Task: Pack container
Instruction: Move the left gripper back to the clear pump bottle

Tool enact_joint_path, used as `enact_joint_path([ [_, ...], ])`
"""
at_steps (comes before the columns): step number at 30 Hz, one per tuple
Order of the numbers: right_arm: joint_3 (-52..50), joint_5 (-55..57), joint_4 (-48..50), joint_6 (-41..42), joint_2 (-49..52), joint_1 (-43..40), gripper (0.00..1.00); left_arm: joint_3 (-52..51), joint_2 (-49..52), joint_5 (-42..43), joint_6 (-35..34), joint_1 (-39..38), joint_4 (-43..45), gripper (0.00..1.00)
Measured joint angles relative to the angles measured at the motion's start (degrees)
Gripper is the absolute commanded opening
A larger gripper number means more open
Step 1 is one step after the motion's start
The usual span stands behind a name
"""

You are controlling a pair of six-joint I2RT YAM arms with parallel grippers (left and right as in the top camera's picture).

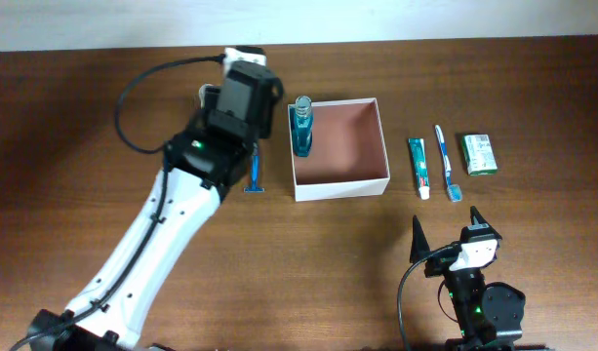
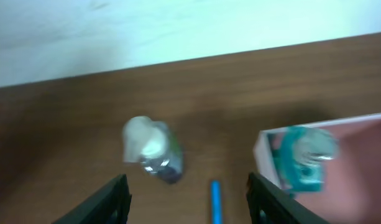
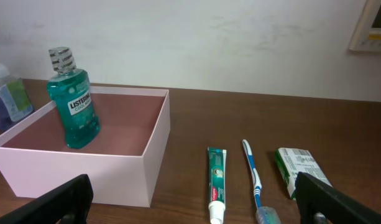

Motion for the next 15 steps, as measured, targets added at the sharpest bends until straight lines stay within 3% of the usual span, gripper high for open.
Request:
enact_joint_path([
  [1, 0.00, 0.00, 0.00, 0.00, 0.00, 0.00, 0.99, 0.00, 0.04, 0.39, 0.15, 1.38, -0.28, 0.79],
  [3, 0.00, 0.00, 0.00, 0.02, 0.00, 0.00, 0.99, 0.00, 0.15, 1.36, 0.31, 3.72, -0.52, 0.82],
  [10, 0.00, 0.00, 0.00, 0.02, 0.00, 0.00, 0.99, 0.00, 1.44, 9.05, 0.09, 13.18, -1.16, 0.82],
  [15, 0.00, 0.00, 0.00, -0.02, 0.00, 0.00, 0.99, 0.00, 3.76, 12.07, 0.50, 15.04, -1.05, 0.87],
])
